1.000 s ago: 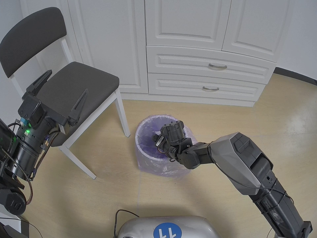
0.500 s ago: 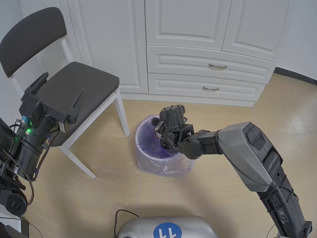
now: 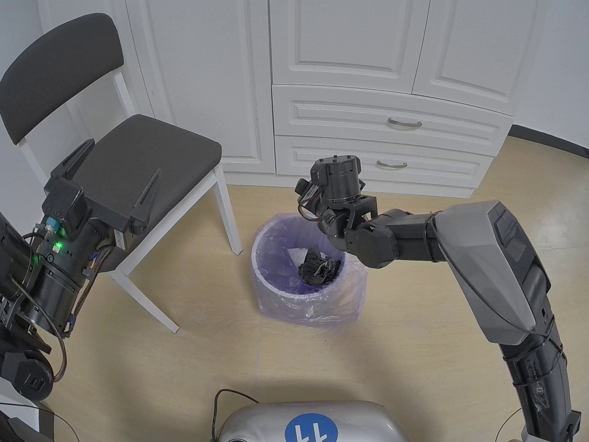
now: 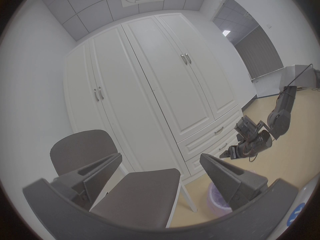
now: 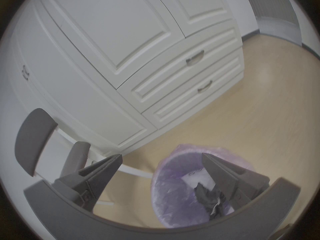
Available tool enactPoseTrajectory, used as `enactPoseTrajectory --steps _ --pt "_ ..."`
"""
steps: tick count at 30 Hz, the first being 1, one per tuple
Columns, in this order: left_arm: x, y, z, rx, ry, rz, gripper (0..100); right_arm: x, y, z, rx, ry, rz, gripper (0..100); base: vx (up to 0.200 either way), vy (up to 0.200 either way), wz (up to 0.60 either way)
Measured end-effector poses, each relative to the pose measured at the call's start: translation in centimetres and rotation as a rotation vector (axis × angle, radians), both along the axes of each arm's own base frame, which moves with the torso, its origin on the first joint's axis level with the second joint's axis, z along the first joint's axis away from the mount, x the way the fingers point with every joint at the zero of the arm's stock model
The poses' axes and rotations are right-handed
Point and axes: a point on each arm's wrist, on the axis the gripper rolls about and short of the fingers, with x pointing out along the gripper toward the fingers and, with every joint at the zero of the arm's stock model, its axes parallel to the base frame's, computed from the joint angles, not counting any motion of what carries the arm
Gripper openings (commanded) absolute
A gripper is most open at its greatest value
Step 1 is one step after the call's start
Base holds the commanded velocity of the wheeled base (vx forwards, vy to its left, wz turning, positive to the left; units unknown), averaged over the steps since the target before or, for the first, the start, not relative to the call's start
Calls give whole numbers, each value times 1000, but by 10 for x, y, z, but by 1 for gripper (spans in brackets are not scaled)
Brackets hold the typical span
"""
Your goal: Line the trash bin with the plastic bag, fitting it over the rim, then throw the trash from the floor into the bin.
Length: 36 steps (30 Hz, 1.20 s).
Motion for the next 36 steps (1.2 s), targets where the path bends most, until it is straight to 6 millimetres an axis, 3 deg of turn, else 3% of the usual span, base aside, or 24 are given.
enactPoseTrajectory --steps 9,16,26,36 --pt "10 8 2 -16 10 40 100 -9 -25 20 -228 0 -41 100 0 0 0" --pt "37 21 11 -100 11 94 100 -44 -71 42 -459 32 -8 100 0 0 0" --pt "45 39 9 -226 60 89 100 -136 -159 94 -660 -25 68 100 0 0 0" --pt "31 56 9 -345 85 82 100 -249 -246 130 -626 -171 -58 100 0 0 0"
